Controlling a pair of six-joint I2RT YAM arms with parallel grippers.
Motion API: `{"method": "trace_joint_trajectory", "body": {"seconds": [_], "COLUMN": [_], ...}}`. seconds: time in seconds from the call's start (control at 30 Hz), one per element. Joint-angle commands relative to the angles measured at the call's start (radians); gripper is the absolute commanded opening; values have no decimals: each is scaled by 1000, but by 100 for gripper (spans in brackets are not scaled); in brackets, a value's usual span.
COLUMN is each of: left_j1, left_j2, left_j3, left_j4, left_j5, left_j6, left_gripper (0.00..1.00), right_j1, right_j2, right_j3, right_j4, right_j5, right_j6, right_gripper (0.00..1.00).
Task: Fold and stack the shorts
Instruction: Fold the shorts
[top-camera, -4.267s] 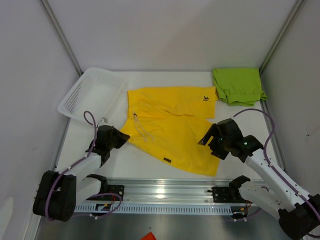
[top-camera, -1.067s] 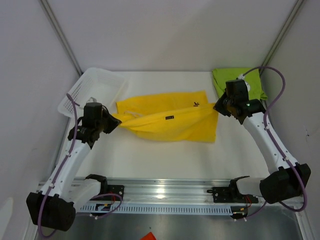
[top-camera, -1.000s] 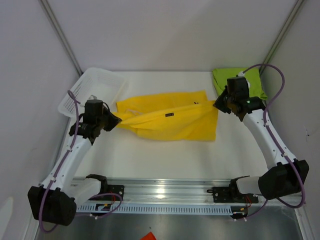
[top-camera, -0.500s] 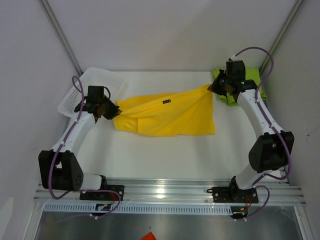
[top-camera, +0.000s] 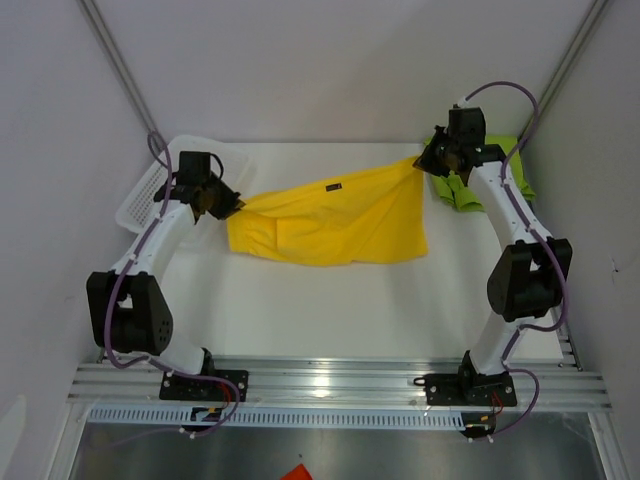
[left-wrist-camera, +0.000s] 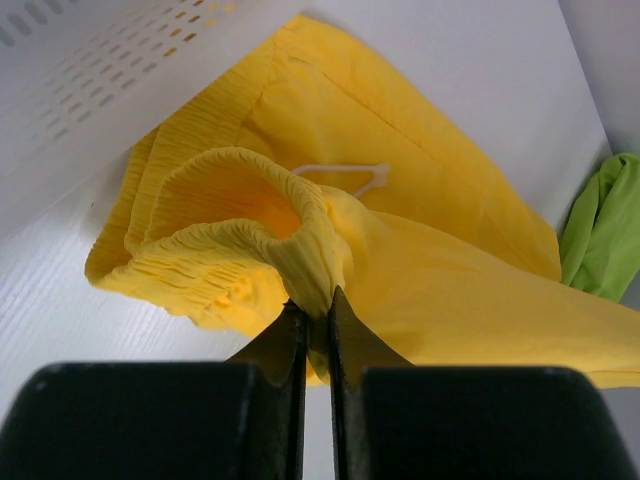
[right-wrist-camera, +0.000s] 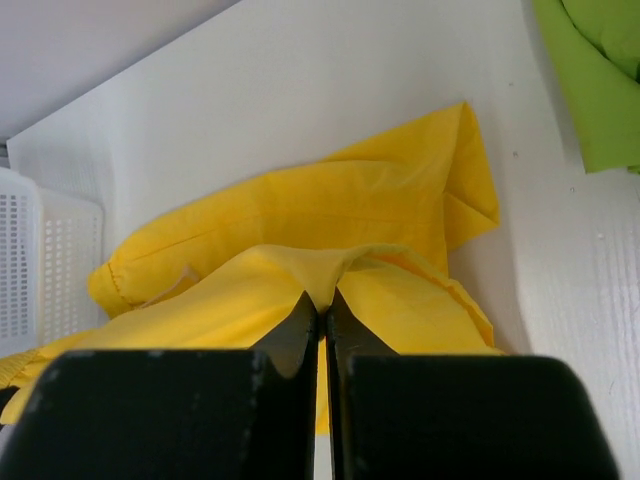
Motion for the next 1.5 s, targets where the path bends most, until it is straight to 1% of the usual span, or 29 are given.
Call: {"method": "trace_joint_trajectory", "body": {"seconds": [0.0,0.23,0.47,0.53,0.57,0.6,0.63,0.67,0.7,0.73,0.77,0.8,0.83,0.97,1.0,1.03,1.1,1.17,1.2,1.23,1.27,1.3,1.33,1.37,1.43,1.47], "left_j1": [23,23,23,23,23,23,21,23,23,21,21,21,21,21,20,17,5,-3,-6,-8,-8,-6,-8,-9,-15,-18], "left_j2": [67,193,233,242,257,265,271,277,279,279,274,265,260,213,198,160,115,40,11,-50,-81,-117,-150,-213,-272,-316], "left_j3": [74,144,147,153,170,194,203,220,229,234,240,251,251,245,231,208,188,113,89,-10,-49,-124,-163,-269,-338,-419], "left_j4": [27,50,125,166,156,149,142,133,133,133,128,126,128,133,133,136,136,134,145,186,214,235,258,302,367,381], "left_j5": [-43,-48,-50,-19,-13,-7,-7,-7,-2,2,4,4,6,27,32,38,29,32,44,59,84,90,96,102,118,115], "left_j6": [12,10,-6,13,18,30,35,35,41,44,47,52,56,79,93,105,139,158,179,187,187,184,179,172,155,153], "left_gripper": [0,0,0,0,5,14,30,50,68,92,99,99,99,99,99,99,99,99,99,99,99,99,99,99,99,99], "right_j1": [-19,-25,-34,-35,-35,-39,-39,-40,-39,-36,-32,-28,-23,-19,-16,-6,9,26,29,44,52,64,72,83,103,107], "right_j2": [66,152,240,260,275,280,287,292,299,300,297,281,271,177,151,102,67,33,24,8,7,7,10,28,59,92], "right_j3": [62,73,116,123,133,136,139,157,166,179,189,196,191,102,69,1,-48,-112,-137,-192,-214,-229,-241,-257,-251,-242], "right_j4": [33,67,93,99,100,114,116,114,105,96,87,74,74,110,146,166,178,186,220,241,275,283,293,312,317,324], "right_j5": [40,63,65,60,60,47,43,45,46,51,62,78,95,39,5,-9,-13,-50,-109,-139,-154,-156,-159,-168,-182,-203], "right_j6": [-19,-7,11,14,22,25,33,39,42,41,31,25,15,-13,-21,-28,-50,-70,-74,-76,-82,-88,-90,-93,-81,-78], "right_gripper": [0,0,0,0,5,12,31,44,56,69,87,92,99,99,99,98,98,97,95,95,94,93,93,92,93,94]}}
